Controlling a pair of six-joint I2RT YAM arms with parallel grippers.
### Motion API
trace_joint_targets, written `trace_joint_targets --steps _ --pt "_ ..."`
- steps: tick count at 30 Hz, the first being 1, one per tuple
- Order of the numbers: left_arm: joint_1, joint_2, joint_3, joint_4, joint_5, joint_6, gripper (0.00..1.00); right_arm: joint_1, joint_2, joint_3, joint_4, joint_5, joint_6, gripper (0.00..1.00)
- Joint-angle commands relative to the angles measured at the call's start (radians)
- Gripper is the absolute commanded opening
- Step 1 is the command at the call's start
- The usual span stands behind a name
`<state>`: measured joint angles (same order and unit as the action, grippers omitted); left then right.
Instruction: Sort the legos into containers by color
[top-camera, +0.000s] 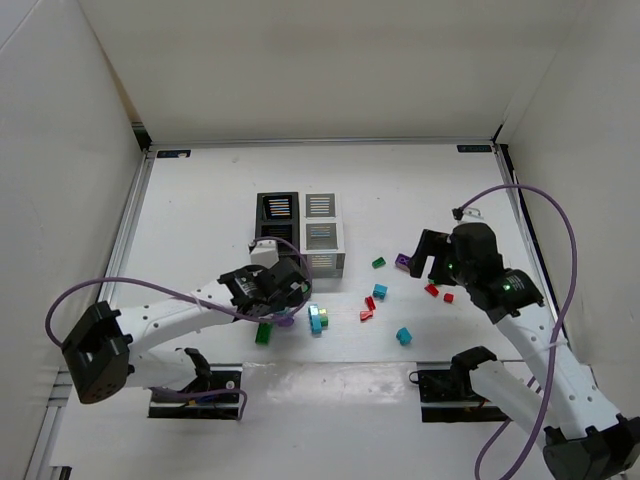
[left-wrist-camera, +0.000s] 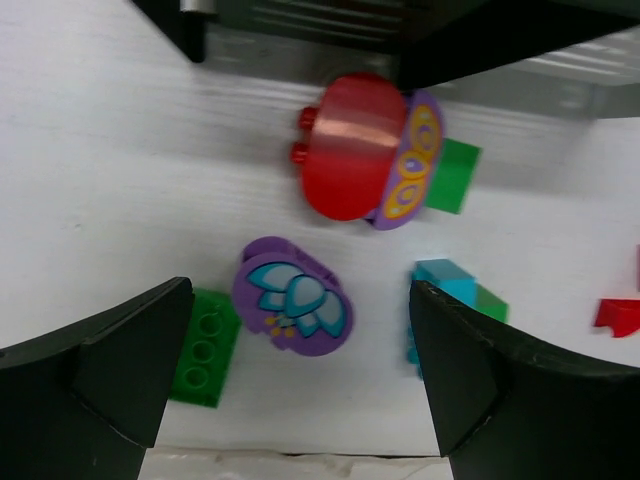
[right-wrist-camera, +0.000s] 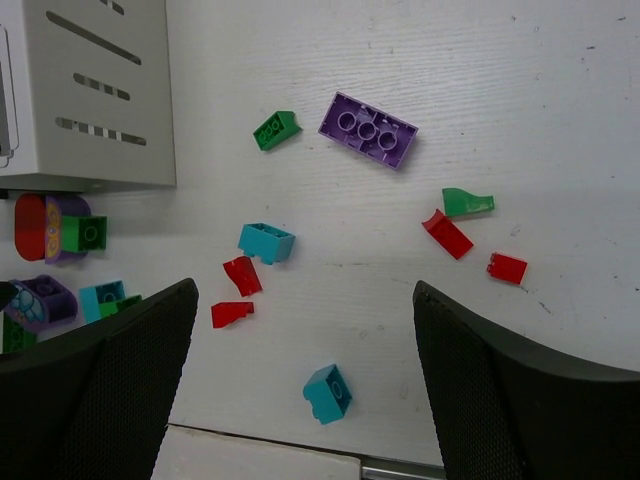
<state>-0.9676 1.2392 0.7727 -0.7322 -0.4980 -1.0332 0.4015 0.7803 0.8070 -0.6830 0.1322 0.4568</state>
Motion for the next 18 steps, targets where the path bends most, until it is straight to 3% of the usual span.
trace_joint_targets --steps 1,10,14,18 --pt "-0.049 -0.023 -0.004 0.154 -0.039 0.005 1.00 0.020 -0.015 -0.009 0.036 0.043 0.002 0.90" --pt "-0.091 0.101 0.062 0.149 -0.037 0.021 1.00 0.045 0.001 -0.012 0.043 0.037 -0.001 0.90" --pt "-0.091 0.108 0.054 0.125 -0.094 -0.033 0.99 0.056 0.002 -0.014 0.042 0.041 -0.007 0.90" --pt "-0.089 0.091 0.019 0.195 -0.149 0.016 1.00 0.066 0.005 -0.017 0.048 0.035 -0.015 0.90"
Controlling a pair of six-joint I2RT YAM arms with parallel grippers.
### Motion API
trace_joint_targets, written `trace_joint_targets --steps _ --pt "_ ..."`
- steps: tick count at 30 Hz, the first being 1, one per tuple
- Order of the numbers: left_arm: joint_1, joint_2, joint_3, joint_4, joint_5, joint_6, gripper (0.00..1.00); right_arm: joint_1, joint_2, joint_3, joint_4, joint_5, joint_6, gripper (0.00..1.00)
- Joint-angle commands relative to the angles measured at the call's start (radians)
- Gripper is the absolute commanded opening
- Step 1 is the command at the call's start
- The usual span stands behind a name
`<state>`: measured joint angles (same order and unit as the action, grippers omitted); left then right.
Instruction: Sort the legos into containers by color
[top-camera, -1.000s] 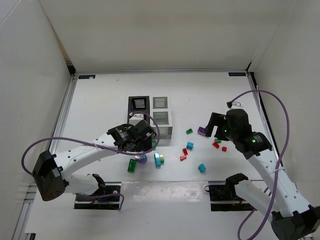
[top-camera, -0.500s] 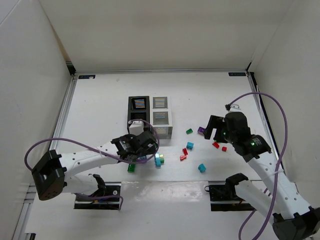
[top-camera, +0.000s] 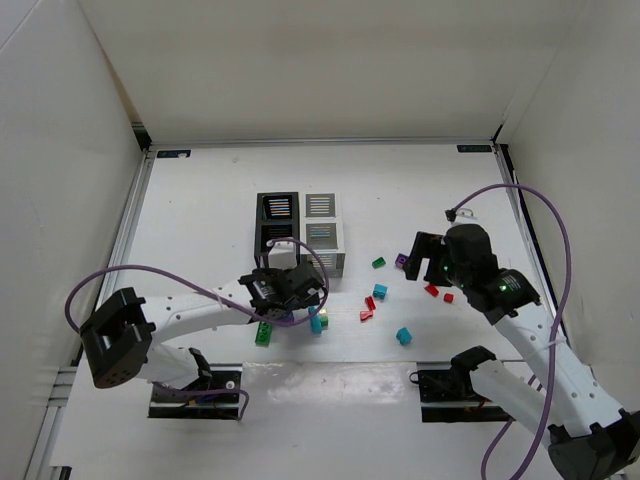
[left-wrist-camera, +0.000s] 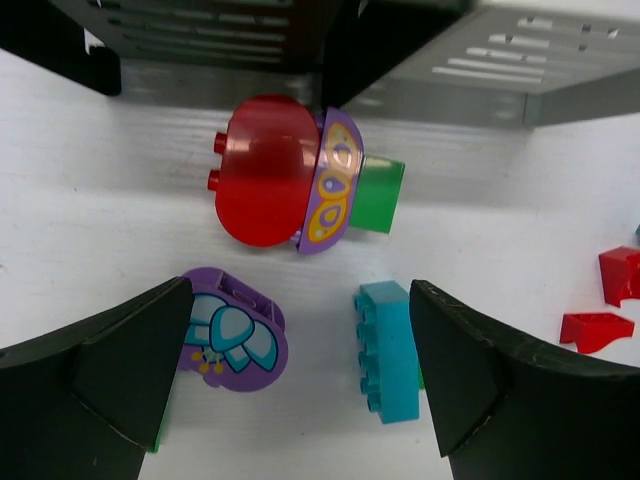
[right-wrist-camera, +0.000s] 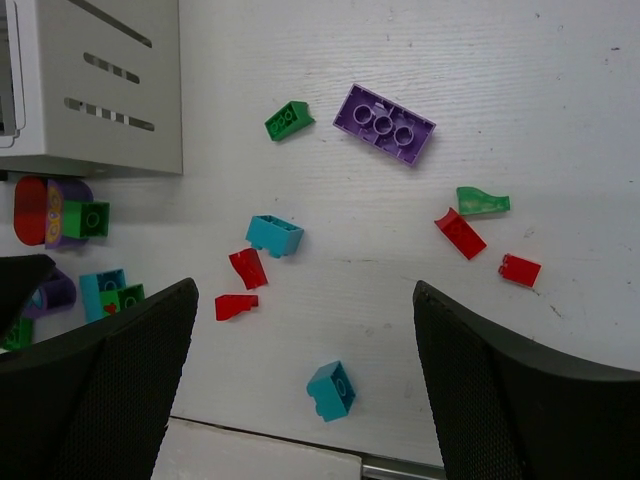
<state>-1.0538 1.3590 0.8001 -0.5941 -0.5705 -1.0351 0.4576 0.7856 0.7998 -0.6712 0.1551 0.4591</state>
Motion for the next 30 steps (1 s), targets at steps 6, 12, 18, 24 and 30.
trace_joint_targets --steps 6,12,18,24,30 --pt "0.005 -0.001 -0.059 0.168 -0.092 0.076 1.00 0.015 0.004 -0.008 0.045 0.014 -0.020 0.90" --pt "0.035 0.051 -0.078 0.211 -0.083 0.113 1.00 0.016 0.009 -0.017 0.055 0.006 -0.025 0.90" --pt "0.075 0.081 -0.087 0.261 -0.054 0.122 1.00 0.018 0.012 -0.014 0.065 0.004 -0.037 0.90" --pt "0.078 0.088 -0.101 0.333 -0.031 0.176 1.00 0.024 0.026 -0.020 0.079 0.001 -0.046 0.90" --pt "0.083 0.129 -0.082 0.317 -0.011 0.173 1.00 0.026 0.030 -0.014 0.079 0.012 -0.050 0.90"
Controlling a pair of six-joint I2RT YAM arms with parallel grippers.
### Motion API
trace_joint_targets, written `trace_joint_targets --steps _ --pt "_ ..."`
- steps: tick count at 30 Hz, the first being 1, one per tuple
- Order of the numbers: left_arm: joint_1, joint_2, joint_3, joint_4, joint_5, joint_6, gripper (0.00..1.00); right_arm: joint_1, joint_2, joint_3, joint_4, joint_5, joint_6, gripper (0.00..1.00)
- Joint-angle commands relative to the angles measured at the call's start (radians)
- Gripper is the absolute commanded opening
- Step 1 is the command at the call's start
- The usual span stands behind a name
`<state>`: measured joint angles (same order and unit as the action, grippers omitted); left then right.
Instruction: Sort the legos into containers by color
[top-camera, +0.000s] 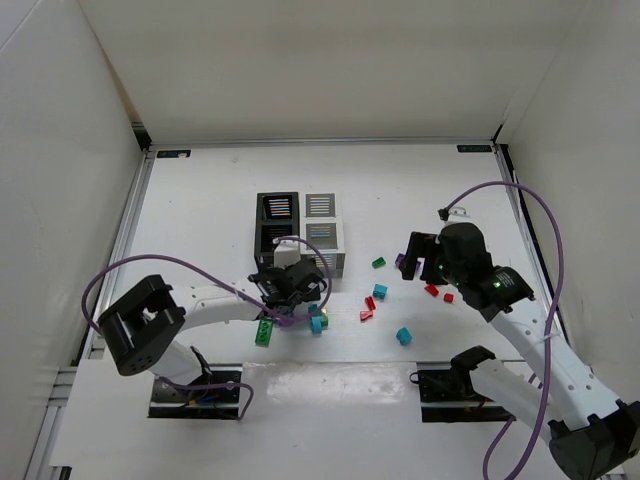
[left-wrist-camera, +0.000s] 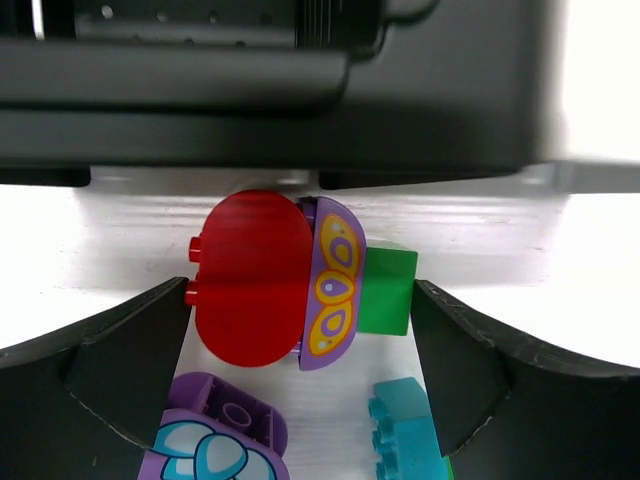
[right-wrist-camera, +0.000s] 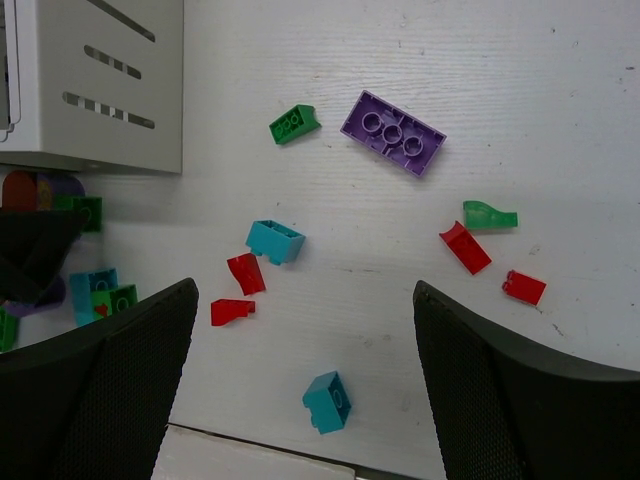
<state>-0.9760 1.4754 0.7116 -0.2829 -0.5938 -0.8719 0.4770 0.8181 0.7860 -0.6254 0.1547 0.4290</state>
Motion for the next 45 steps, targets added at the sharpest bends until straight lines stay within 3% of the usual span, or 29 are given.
trace_joint_targets --steps 1,10,16,24,27,28,33,38,40,45 --pt "0.002 0.026 0.015 -0.019 0.012 0.001 1.00 0.006 -0.005 -0.004 0.033 0.011 -0.019 0.90" --pt "0.002 0.022 0.022 -0.062 -0.008 -0.035 1.00 0.008 -0.002 -0.005 0.038 0.016 -0.019 0.90" --pt "-0.038 -0.013 0.049 -0.079 -0.018 0.000 0.93 0.012 0.000 0.002 0.032 0.011 -0.021 0.90" --pt "-0.119 -0.206 0.031 -0.116 -0.028 0.085 0.93 0.025 -0.011 0.027 0.010 -0.047 -0.026 0.90" --pt "-0.132 -0.302 0.008 -0.084 0.032 0.165 0.93 0.022 -0.016 0.053 -0.010 -0.127 -0.039 0.90" --pt "-0.136 -0.323 0.000 -0.067 0.057 0.250 0.93 0.012 -0.013 0.061 -0.011 -0.217 -0.044 0.90" --pt "-0.145 -0.516 -0.055 0.062 0.304 0.404 0.93 -0.069 0.036 0.134 0.007 -0.596 -0.090 0.90" --pt "-0.150 -0.593 0.009 -0.004 0.472 0.525 0.93 -0.138 0.123 0.217 0.085 -0.936 0.003 0.90" --pt "-0.148 -0.595 0.043 -0.038 0.488 0.547 0.93 -0.109 0.144 0.246 0.112 -0.958 0.054 0.90" --pt "-0.148 -0.596 0.080 -0.047 0.578 0.603 0.93 0.063 0.208 0.303 0.087 -0.845 0.039 0.90"
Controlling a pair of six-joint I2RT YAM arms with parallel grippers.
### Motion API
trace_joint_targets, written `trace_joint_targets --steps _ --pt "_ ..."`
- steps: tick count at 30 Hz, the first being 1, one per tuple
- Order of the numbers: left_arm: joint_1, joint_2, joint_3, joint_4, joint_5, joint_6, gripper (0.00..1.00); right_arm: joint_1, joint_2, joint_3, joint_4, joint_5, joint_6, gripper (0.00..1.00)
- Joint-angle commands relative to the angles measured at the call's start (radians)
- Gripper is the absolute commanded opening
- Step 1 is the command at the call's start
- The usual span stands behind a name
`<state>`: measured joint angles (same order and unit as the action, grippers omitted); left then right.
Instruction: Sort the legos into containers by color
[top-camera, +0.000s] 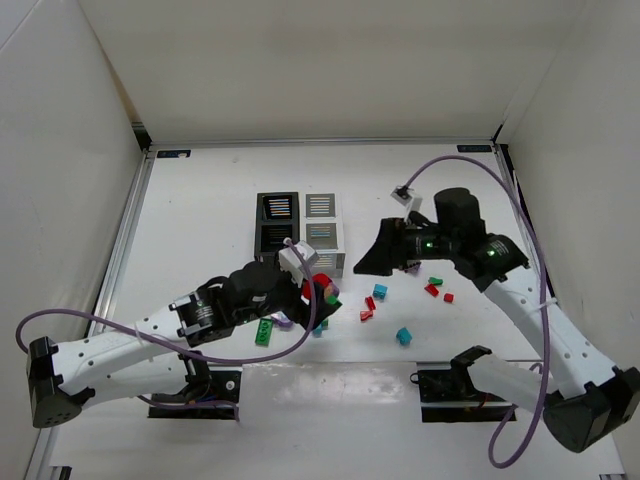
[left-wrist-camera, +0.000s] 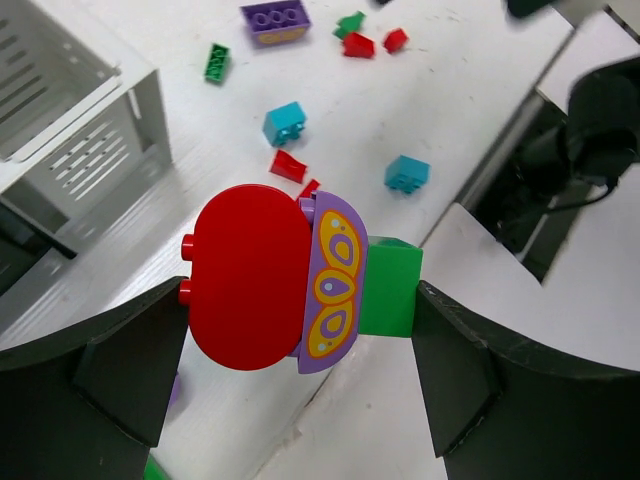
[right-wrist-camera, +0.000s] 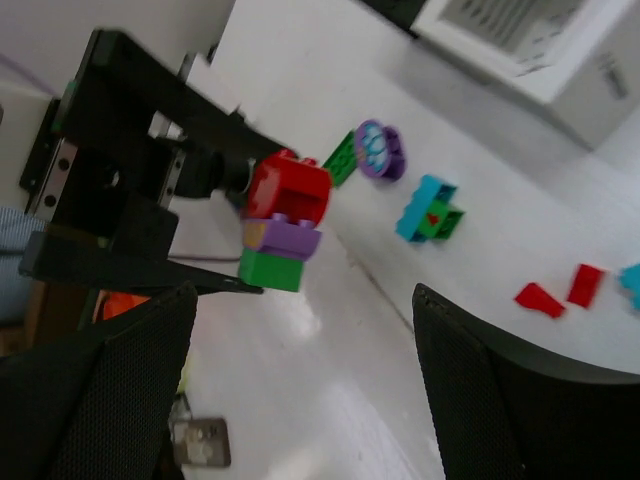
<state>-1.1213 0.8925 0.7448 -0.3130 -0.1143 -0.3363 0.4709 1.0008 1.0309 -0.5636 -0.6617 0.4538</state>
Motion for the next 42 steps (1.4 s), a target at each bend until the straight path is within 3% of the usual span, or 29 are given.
trace_joint_targets --steps 1,24,31,42 --pt "-0.005 -0.006 0.057 -0.020 0.108 0.072 0.93 0.105 0.036 0.067 0.027 -0.032 0.028 0.90" --pt "-0.015 0.057 0.159 -0.044 0.171 0.189 0.92 0.227 0.260 0.071 0.169 -0.156 0.131 0.90" --pt "-0.017 0.062 0.168 -0.032 0.156 0.209 0.92 0.230 0.254 0.049 0.208 -0.194 0.138 0.74" --pt "-0.028 0.054 0.199 -0.051 0.117 0.267 0.91 0.227 0.242 0.023 0.188 -0.249 0.128 0.74"
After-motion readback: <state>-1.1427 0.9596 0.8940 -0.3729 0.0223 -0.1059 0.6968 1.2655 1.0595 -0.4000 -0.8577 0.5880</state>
